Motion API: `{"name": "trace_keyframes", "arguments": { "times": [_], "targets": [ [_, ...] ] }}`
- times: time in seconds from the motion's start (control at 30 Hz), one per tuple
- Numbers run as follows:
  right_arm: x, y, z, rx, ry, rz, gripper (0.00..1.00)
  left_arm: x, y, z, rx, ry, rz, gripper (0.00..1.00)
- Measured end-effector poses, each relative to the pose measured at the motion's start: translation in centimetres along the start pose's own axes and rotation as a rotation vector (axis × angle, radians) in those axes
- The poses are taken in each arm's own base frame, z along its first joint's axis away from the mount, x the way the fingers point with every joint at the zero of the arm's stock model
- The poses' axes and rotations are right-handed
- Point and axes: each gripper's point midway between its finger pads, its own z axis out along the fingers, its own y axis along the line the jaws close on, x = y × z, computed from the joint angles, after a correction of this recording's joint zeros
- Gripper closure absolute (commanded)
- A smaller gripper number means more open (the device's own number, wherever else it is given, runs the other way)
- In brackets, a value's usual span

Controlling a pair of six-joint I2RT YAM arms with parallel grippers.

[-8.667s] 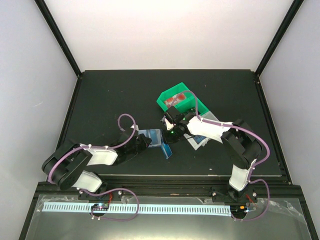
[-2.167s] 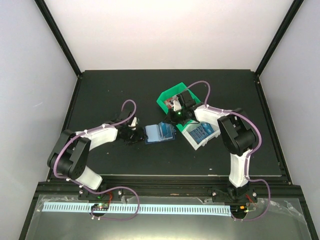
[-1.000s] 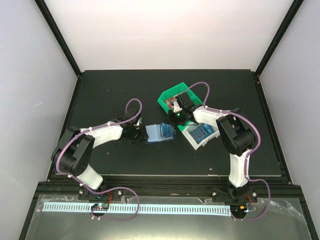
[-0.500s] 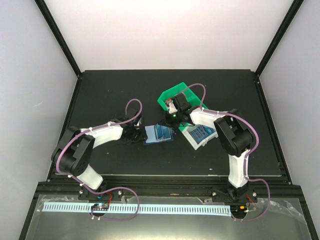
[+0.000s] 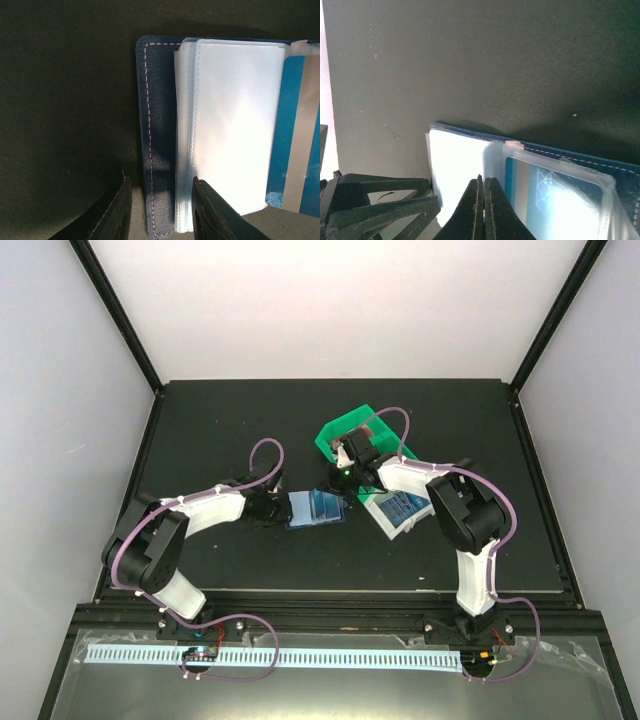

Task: Put the credit cards into the card holder
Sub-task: Insert the credit card into the card holder.

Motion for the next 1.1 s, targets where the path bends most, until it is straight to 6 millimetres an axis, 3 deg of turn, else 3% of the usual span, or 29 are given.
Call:
{"name": "trace_keyframes", "arguments": {
  "times": [0.3,1.1],
  "targets": [
    [-0.2,-0.8,0.0,0.037,-0.021,0.011,0.99,0.0,0.3,0.1,-0.021,-0.001,-0.001,0.72],
    [1.1,1.0,2.1,-0.057,0.027,0.060,0.99,0.0,0.4,0.2,-0.036,0.002,0.000,0.75]
  ]
}}
